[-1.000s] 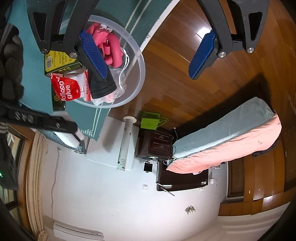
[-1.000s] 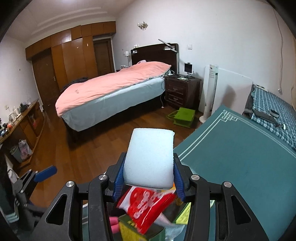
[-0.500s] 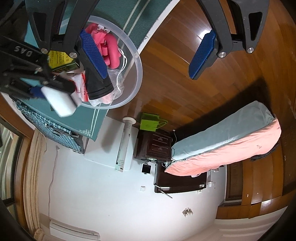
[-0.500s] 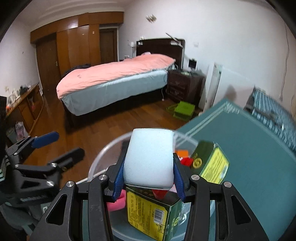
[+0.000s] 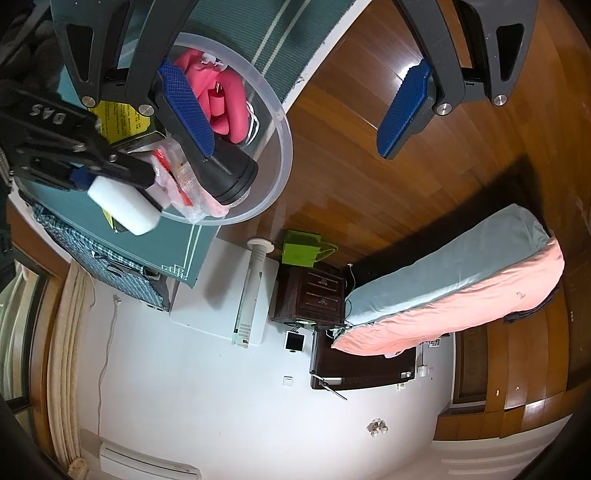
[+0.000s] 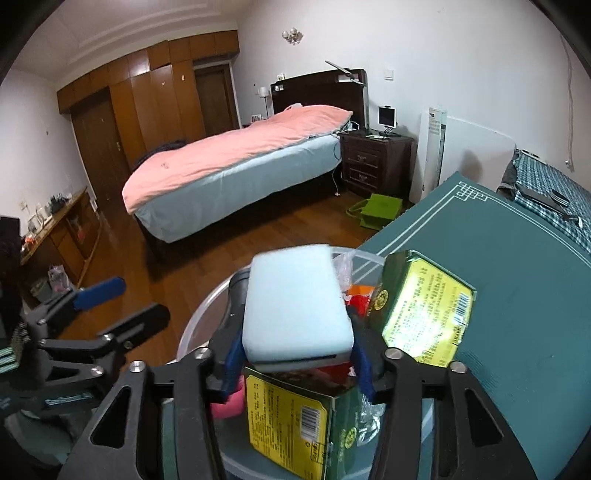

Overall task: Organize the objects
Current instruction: 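Lower the white sponge into the bowl with the right gripper, then open the right gripper to release the sponge into the bowl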

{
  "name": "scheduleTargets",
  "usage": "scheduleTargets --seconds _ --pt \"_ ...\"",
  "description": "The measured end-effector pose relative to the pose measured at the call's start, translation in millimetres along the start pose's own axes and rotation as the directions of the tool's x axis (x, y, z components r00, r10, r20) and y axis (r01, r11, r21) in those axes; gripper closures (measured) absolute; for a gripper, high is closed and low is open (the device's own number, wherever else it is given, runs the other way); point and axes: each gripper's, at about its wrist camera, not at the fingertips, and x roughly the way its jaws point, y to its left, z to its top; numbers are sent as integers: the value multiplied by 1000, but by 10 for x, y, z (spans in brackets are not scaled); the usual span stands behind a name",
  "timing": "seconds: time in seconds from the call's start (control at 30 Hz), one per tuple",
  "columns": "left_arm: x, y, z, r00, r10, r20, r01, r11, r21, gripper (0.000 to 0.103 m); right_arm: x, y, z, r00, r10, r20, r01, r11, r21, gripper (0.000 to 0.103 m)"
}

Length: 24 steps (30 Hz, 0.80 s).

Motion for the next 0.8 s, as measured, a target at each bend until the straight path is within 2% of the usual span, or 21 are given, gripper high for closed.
scheduleTargets --seconds 0.07,0.13,0.43,0.8 --pt "0 -9 7 1000 -3 -3 3 1000 -5 10 -86 -25 3 1000 3 22 -3 1000 17 31" --pt "-9 -15 8 1000 -3 0 3 1000 -5 7 -154 -22 9 999 7 34 -8 1000 25 31" --pt "-64 -67 -21 1000 -8 2 8 1000 14 7 -428 -95 -84 997 0 74 -5 997 74 31" --pt "-76 -160 -47 1000 -7 -8 8 999 38 6 -477 -196 -128 997 -37 70 29 994 110 31"
